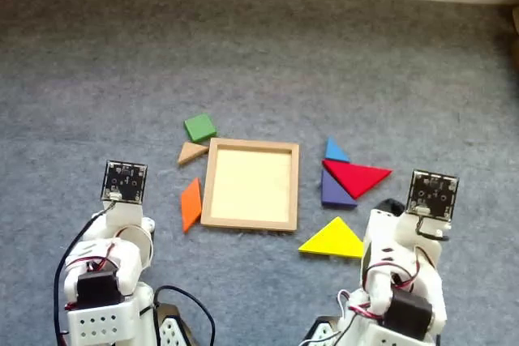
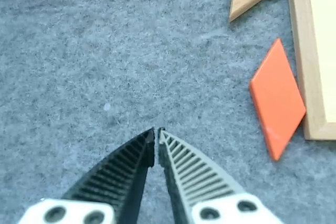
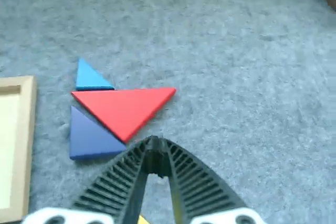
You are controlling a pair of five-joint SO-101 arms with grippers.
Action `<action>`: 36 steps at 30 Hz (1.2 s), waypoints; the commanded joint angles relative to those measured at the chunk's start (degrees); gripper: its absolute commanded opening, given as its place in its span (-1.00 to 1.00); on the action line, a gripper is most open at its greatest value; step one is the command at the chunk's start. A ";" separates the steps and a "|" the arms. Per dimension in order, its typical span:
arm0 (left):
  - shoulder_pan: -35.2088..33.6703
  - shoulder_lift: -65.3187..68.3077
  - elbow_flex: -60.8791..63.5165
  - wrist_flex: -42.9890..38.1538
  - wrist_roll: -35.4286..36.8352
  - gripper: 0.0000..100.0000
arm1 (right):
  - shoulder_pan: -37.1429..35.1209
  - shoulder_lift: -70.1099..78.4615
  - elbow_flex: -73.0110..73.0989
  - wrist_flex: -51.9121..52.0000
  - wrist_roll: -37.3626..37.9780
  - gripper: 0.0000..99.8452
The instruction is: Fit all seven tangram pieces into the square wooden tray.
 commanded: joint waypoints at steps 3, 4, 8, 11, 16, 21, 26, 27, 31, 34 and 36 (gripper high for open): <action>0.66 -2.95 -0.22 -0.79 -0.18 -0.61 | -8.57 13.23 -16.13 6.81 1.85 -0.98; 0.66 -2.95 -0.22 -0.79 -0.18 -0.61 | -9.45 17.01 -18.33 7.25 1.85 -0.98; 0.66 -2.95 -0.13 -0.79 -0.26 -0.62 | -12.35 31.69 -26.15 6.90 1.85 -0.98; 0.66 -2.95 -0.13 -0.79 -0.26 -0.61 | -14.46 41.71 -31.34 6.73 1.67 -0.96; 0.66 -2.95 -0.13 -0.79 -0.44 -0.61 | -16.40 56.22 -40.40 6.64 -8.35 -0.71; 0.66 -2.95 -0.13 -0.88 -0.53 -0.61 | -19.82 69.05 -49.98 6.64 -12.31 -0.57; 0.66 -2.95 0.57 -1.23 -0.53 -0.61 | -22.11 82.33 -55.69 3.82 -12.31 -0.57; 0.66 -2.95 0.57 -1.23 -0.53 -0.61 | -22.11 85.05 -56.31 1.98 -12.31 -0.57; 0.75 -2.95 0.66 -1.23 -0.53 -0.61 | -21.49 94.37 -58.33 -4.09 -6.07 -0.63; 0.75 -3.03 0.75 -1.23 -0.53 -0.61 | -20.18 99.91 -61.67 -5.05 2.46 -0.91; 0.75 -3.03 0.75 -1.23 -0.53 -0.61 | -18.77 103.08 -65.01 -4.88 5.63 -0.99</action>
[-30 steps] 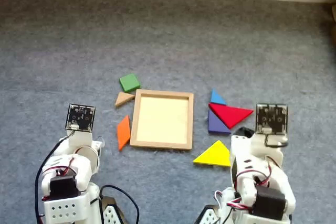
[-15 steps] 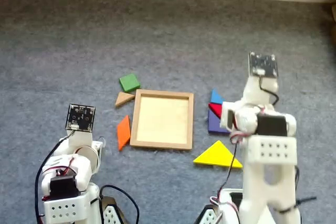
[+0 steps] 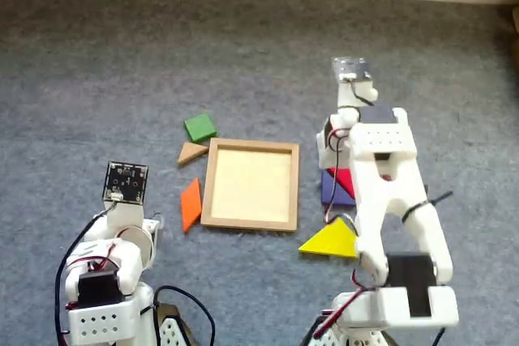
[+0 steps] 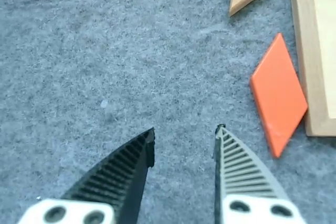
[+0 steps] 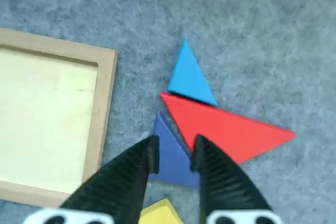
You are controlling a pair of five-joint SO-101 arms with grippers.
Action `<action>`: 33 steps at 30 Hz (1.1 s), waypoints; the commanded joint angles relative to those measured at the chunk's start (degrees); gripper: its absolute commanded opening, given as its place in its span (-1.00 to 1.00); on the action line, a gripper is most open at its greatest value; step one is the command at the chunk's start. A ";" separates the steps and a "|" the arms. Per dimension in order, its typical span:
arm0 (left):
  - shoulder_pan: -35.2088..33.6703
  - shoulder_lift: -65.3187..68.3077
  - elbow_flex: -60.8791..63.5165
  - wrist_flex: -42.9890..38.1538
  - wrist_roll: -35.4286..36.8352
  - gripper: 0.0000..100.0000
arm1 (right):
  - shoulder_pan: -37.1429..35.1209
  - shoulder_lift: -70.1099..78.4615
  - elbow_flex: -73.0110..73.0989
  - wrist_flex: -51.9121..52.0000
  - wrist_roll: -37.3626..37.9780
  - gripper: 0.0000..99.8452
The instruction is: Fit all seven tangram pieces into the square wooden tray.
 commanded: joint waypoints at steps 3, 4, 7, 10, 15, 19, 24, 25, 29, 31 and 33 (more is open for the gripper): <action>0.75 -3.03 -0.31 -1.14 -0.53 -0.61 | 4.79 6.55 -10.42 -1.89 5.98 -0.97; 0.84 -3.03 -0.31 -1.14 -0.53 -0.61 | 5.76 8.48 -11.65 -2.07 5.98 -0.98; 0.84 -3.03 -0.31 -1.14 -0.53 -0.62 | 8.57 14.02 -15.16 -4.18 6.33 -0.98; 0.84 -3.03 -0.31 -1.14 -0.53 -0.62 | 10.95 18.86 -17.45 -5.14 10.55 -0.98; 0.84 -3.03 -0.31 -1.14 -0.53 -0.62 | 14.02 22.64 -17.80 -5.41 16.44 -0.98; 0.84 -3.03 -0.31 -1.14 -0.53 -0.62 | 16.31 23.69 -17.45 -4.97 20.04 -0.98; 0.92 -3.03 -0.31 -1.14 -0.53 -0.62 | 18.07 23.69 -15.16 0.75 23.56 -0.98; 0.92 -3.03 -0.31 -1.14 -0.53 -0.62 | 18.15 23.69 -15.16 2.95 24.88 -0.98; 0.92 -3.03 -0.31 -1.14 -0.53 -0.62 | 18.33 23.60 -15.16 11.21 28.40 -0.99; 0.92 -3.03 -0.31 -1.14 -0.53 -0.62 | 18.33 23.60 -15.16 13.58 29.01 -0.99; 0.92 -3.03 -0.31 -1.14 -0.53 -0.62 | 18.33 23.60 -15.08 15.34 28.92 -0.99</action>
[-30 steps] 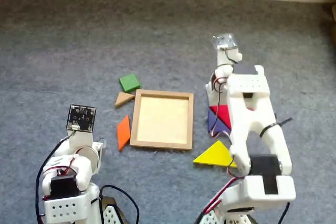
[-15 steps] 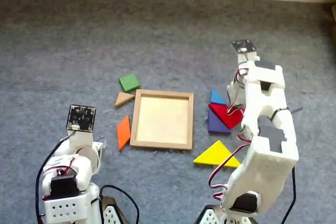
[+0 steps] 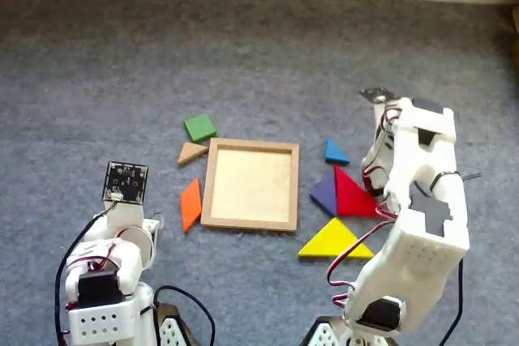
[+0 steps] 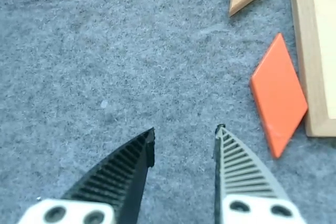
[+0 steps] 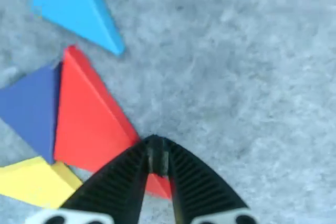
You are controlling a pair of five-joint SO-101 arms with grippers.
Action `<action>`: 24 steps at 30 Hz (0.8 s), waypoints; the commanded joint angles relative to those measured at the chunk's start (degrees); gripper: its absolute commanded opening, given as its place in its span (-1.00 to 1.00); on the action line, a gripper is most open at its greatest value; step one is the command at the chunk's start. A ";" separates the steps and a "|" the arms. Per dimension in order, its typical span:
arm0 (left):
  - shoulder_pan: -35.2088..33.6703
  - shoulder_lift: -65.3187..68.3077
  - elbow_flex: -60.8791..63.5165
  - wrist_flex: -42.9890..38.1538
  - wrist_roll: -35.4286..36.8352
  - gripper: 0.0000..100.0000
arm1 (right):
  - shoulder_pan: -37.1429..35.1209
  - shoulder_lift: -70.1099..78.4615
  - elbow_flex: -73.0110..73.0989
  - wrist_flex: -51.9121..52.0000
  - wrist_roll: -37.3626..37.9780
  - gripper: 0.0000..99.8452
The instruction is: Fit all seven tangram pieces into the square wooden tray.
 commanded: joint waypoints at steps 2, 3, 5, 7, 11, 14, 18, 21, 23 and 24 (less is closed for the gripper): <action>0.92 -3.03 -0.31 -1.05 -0.53 -0.62 | 0.75 -1.54 -0.13 6.37 1.05 -0.99; 0.92 -3.03 -0.31 -1.05 -0.53 -0.62 | 0.75 -1.63 -0.13 7.78 1.05 -0.99; 0.92 -3.03 -0.31 -1.05 -0.53 -0.62 | 0.75 -1.63 -0.22 10.77 1.05 -0.99; 0.92 -3.03 -0.31 -1.05 -0.53 -0.62 | 0.75 -1.71 -0.31 13.49 0.97 -0.99; 0.92 -3.03 -0.31 -1.05 -0.53 -0.62 | 0.92 -1.71 -0.22 17.36 0.88 -0.99; 0.92 -3.03 -0.31 -1.05 -0.53 -0.62 | 1.19 -3.91 -0.22 18.33 0.88 -0.99; 0.75 -3.03 -0.31 -1.05 -0.53 -0.62 | 1.98 -13.85 0.22 18.68 0.88 -0.99; 0.66 -3.03 -0.31 -1.05 -0.53 -0.62 | 1.27 -23.60 5.23 17.63 0.88 -0.99; 0.66 -3.03 -0.31 -1.05 -0.53 -0.62 | -0.84 -30.29 10.86 15.16 0.79 -0.99; 0.66 -3.03 -0.31 -1.05 -0.53 -0.61 | -1.89 -33.71 14.37 13.32 0.79 -0.99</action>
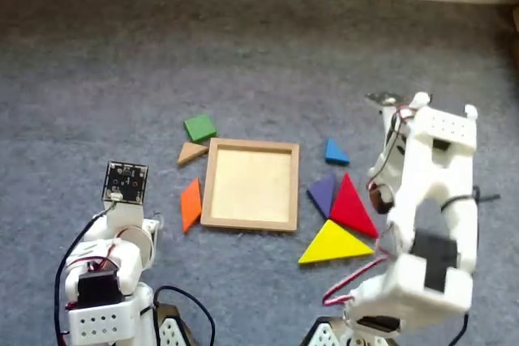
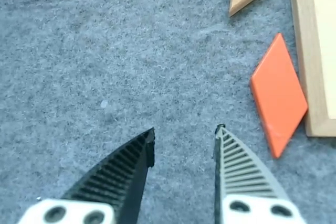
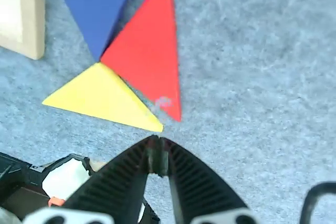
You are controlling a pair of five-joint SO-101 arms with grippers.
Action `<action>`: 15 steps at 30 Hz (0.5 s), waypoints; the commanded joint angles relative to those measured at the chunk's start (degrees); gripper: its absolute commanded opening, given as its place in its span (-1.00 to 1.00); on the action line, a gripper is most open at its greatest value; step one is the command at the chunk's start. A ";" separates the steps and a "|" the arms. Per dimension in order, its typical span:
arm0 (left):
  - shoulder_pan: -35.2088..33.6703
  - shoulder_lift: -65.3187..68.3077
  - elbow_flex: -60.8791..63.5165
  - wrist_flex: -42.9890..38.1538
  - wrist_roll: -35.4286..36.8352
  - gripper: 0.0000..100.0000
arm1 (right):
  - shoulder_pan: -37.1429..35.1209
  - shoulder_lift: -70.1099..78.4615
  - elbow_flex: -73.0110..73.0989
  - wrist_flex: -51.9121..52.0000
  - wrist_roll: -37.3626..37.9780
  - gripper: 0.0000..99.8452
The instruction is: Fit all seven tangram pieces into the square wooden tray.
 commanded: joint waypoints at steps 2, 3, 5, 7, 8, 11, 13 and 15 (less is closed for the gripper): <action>0.66 -3.03 -0.31 -1.05 -0.53 -0.61 | -5.05 -18.42 14.02 -8.84 0.26 -0.99; 0.66 -3.03 -0.31 -1.05 -0.53 -0.61 | -6.20 -21.93 18.15 -12.00 -0.79 -0.99; 0.66 -3.03 -0.31 -1.05 -0.53 -0.61 | -8.75 -28.09 25.89 -19.12 -3.96 -0.99; 0.66 -3.03 -0.31 -1.05 -0.53 -0.61 | -11.30 -32.92 32.75 -24.75 -6.68 -0.98; 0.57 -3.03 -0.31 -1.05 -0.53 -0.61 | -12.70 -34.95 35.74 -26.51 -7.38 -0.97; 0.57 -3.03 -0.31 -1.05 -0.53 -0.61 | -15.60 -37.85 41.98 -27.38 -9.14 -0.78; 0.57 -3.03 -0.31 -1.05 -0.53 -0.61 | -16.57 -37.85 42.24 -27.65 -12.13 -0.54; 0.57 -3.03 -0.31 -1.05 -0.53 -0.61 | -16.66 -37.32 42.24 -28.35 -14.51 -0.33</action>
